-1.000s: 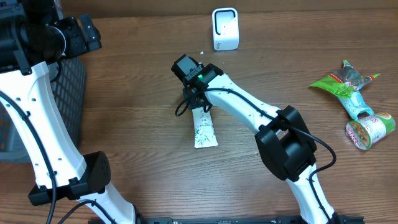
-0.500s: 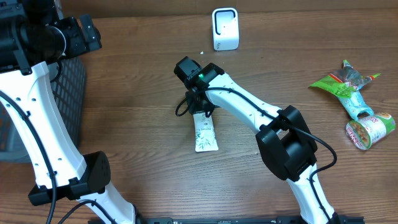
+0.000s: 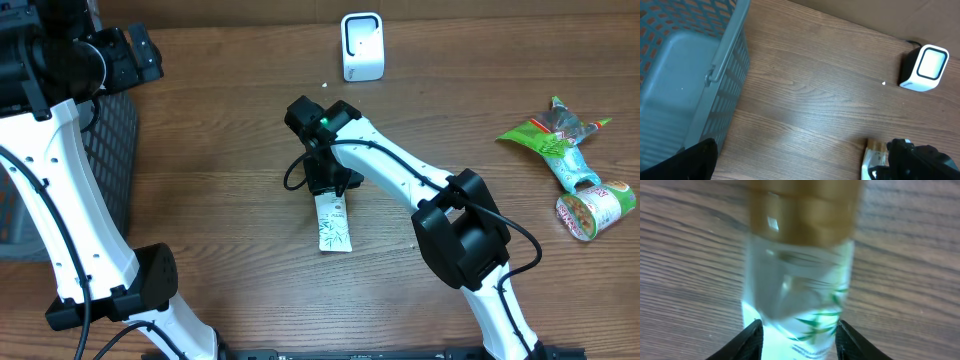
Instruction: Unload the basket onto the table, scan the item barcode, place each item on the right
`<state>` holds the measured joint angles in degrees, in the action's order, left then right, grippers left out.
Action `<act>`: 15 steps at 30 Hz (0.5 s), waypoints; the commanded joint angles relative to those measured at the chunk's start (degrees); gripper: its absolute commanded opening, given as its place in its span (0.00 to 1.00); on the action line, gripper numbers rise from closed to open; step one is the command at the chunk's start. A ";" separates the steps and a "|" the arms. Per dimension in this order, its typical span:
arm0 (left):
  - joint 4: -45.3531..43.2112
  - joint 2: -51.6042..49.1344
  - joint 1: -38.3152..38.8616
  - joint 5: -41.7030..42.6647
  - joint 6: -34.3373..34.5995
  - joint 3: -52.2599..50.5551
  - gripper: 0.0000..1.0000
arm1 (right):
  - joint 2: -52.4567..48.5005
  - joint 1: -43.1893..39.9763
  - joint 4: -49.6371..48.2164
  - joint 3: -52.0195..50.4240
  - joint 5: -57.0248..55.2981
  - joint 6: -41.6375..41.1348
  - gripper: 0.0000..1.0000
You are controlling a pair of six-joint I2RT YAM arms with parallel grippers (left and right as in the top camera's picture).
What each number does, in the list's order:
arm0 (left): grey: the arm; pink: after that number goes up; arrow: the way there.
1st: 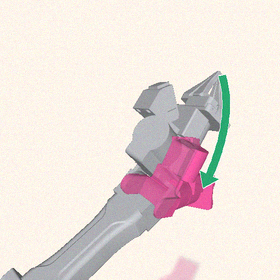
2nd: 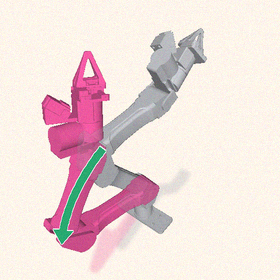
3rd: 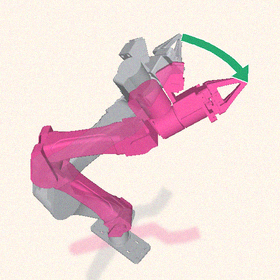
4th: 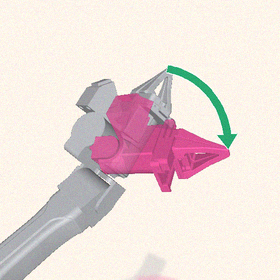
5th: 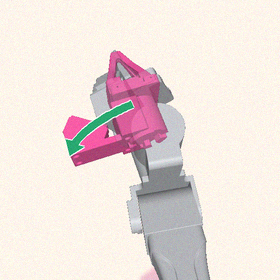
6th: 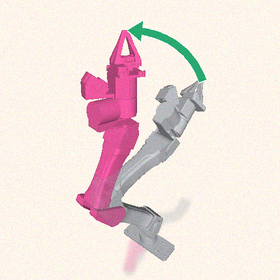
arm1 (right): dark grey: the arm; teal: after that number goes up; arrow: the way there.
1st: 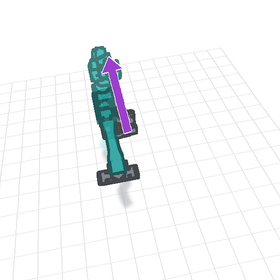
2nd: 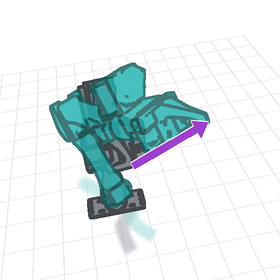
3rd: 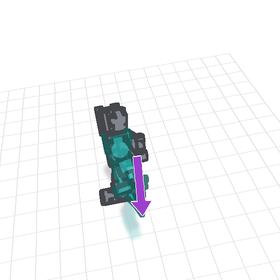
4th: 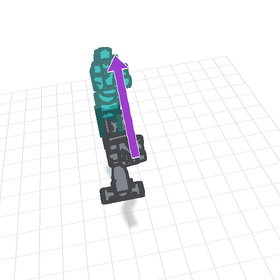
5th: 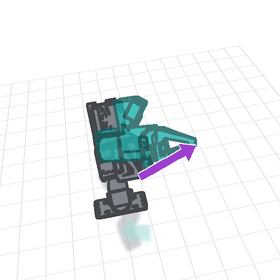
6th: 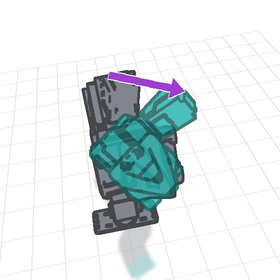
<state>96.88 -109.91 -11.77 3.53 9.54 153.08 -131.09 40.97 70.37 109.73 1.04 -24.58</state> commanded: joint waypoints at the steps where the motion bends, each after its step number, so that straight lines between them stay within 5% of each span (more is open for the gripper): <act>1: -0.09 -0.02 -0.11 -0.61 0.76 0.02 1.00 | -0.68 -0.04 1.60 3.82 -0.87 0.81 0.49; 15: -0.09 -0.02 -0.11 -0.59 0.76 0.02 1.00 | 0.48 5.64 1.95 4.90 -11.15 -0.94 0.50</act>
<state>96.88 -109.91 -11.77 3.55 9.52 153.08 -131.44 45.76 72.66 113.10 -6.31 -24.84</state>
